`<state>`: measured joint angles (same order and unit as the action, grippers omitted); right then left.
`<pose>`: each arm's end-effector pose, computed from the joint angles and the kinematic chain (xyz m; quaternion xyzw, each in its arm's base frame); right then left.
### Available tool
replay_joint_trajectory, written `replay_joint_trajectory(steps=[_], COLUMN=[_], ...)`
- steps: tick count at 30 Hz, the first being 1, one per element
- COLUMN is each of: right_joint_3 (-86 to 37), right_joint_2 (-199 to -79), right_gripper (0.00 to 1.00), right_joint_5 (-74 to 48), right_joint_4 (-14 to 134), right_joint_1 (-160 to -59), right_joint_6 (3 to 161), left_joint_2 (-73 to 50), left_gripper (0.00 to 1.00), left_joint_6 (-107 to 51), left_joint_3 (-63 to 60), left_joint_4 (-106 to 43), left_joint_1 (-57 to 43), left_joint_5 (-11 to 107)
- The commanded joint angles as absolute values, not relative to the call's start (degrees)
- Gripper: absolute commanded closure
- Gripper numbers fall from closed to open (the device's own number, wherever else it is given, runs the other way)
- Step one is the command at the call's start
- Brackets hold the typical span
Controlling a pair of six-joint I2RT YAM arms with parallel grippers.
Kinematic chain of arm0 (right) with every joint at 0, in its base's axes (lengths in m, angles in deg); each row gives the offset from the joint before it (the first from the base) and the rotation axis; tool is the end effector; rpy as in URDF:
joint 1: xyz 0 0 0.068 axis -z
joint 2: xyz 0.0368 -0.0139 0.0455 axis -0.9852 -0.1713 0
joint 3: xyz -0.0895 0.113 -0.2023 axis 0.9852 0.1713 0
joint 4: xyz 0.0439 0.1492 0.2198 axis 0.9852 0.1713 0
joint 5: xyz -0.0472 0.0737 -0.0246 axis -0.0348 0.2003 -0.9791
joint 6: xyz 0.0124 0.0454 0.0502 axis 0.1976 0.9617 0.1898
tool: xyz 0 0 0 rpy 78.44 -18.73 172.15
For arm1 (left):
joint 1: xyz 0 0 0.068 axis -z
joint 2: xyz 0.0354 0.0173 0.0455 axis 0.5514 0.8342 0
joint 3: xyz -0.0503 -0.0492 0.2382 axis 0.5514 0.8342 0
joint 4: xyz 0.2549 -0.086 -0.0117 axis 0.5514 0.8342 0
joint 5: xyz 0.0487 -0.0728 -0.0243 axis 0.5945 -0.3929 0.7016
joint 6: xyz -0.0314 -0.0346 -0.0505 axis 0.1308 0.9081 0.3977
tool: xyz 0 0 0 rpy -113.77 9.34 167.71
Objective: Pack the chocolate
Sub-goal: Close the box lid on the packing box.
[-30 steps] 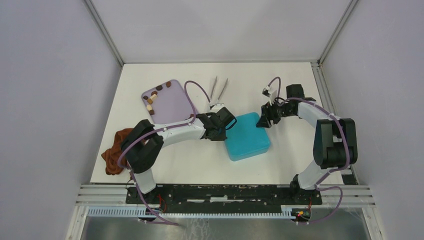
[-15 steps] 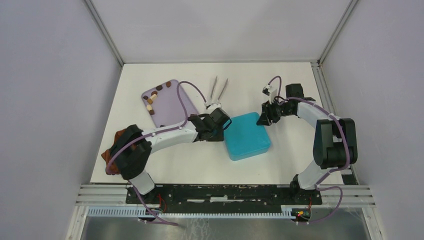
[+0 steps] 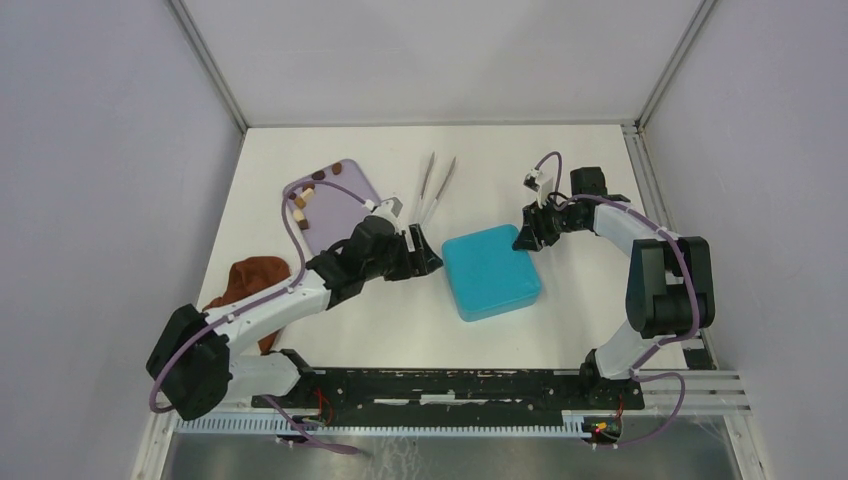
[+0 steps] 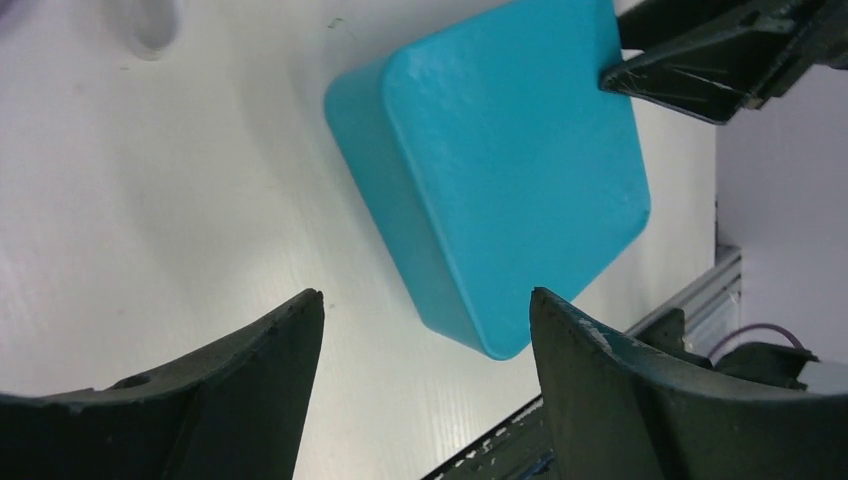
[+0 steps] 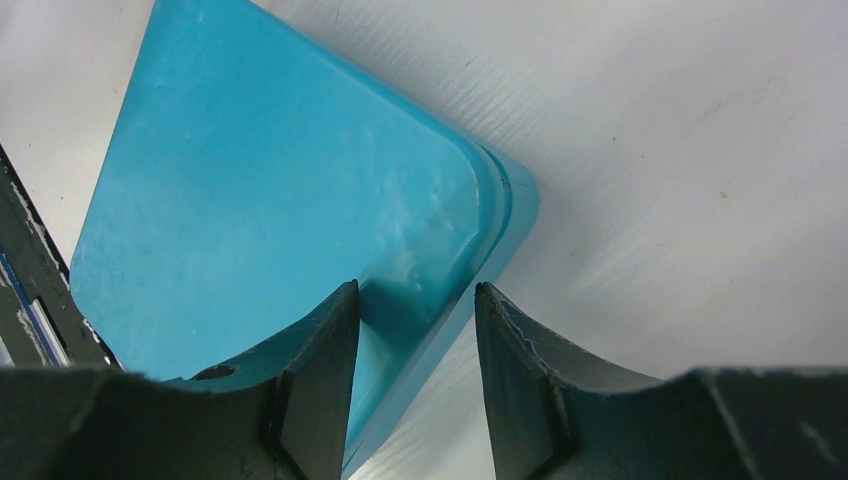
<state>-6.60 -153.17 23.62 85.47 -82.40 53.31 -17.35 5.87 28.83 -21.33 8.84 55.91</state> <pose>0.3276 0.0521 0.1427 -0.2727 0.8629 0.3291 0.2698 0.2164 -0.1971 0.1978 -0.0246 0.8891 -0.3181 0.3283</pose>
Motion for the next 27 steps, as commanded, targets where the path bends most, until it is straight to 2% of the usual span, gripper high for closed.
replay_joint_trajectory(steps=[1,17,27], right_joint_3=[-7.52,-7.83,-11.58], right_joint_2=[-153.92,-153.69,-150.1], right_gripper=[0.49,0.49,0.39], right_joint_5=[18.25,18.13,16.03], right_joint_4=[84.59,85.11,87.44], right_joint_1=[-82.51,-82.51,-82.56], right_joint_6=[51.45,50.32,47.54], left_joint_2=[-12.64,7.95,16.82], left_gripper=[0.19,0.18,0.22], left_joint_6=[6.72,4.87,6.48], left_joint_3=[28.06,19.81,22.07], left_joint_4=[-32.04,-29.98,-27.94], left_joint_1=[8.94,10.88,10.48], left_joint_5=[47.09,49.46,49.8])
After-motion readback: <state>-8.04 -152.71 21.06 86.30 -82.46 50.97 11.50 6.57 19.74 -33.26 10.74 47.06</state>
